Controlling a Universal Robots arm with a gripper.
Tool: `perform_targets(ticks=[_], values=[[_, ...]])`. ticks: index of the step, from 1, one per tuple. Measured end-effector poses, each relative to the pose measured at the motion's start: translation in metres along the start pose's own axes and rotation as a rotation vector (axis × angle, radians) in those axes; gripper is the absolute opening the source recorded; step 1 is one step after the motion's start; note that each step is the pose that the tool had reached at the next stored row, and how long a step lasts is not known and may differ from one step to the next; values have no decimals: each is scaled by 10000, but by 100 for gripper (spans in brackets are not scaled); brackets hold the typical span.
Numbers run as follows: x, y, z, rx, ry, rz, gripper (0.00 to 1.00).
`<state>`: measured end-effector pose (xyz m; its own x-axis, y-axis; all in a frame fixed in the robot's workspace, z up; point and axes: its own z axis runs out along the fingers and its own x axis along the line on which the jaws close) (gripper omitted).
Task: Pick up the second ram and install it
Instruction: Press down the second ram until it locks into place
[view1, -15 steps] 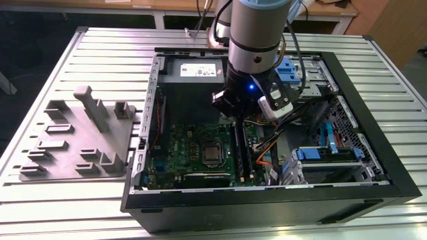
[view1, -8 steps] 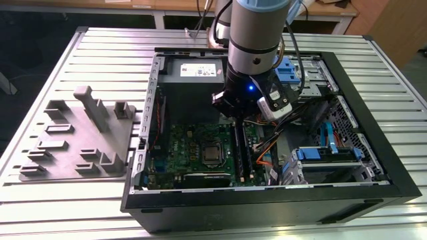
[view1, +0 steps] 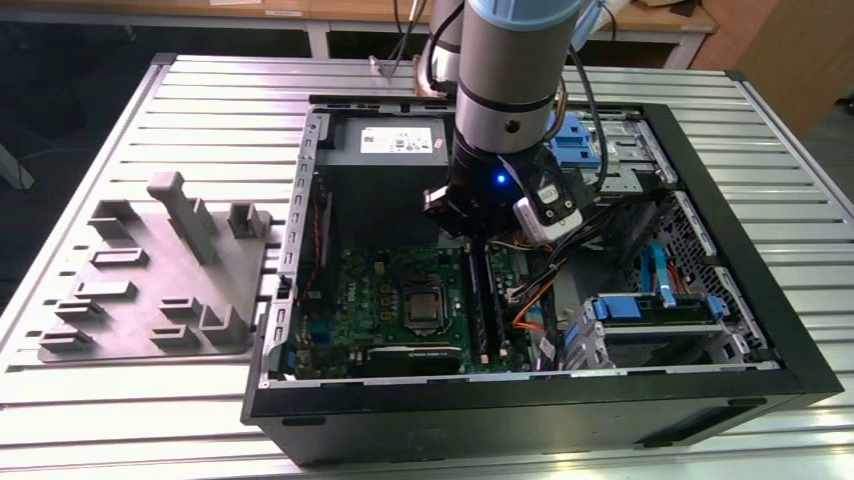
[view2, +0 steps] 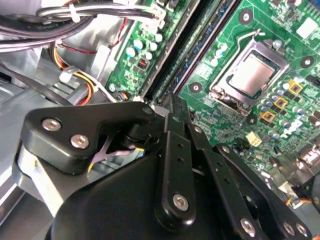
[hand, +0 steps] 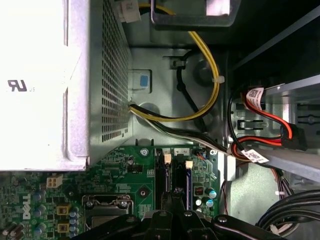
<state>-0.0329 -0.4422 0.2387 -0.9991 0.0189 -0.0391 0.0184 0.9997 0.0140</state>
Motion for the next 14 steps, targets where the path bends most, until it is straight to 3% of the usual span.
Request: perform_targets(ticks=[14], values=[[2, 9, 25, -4, 0, 2, 10]])
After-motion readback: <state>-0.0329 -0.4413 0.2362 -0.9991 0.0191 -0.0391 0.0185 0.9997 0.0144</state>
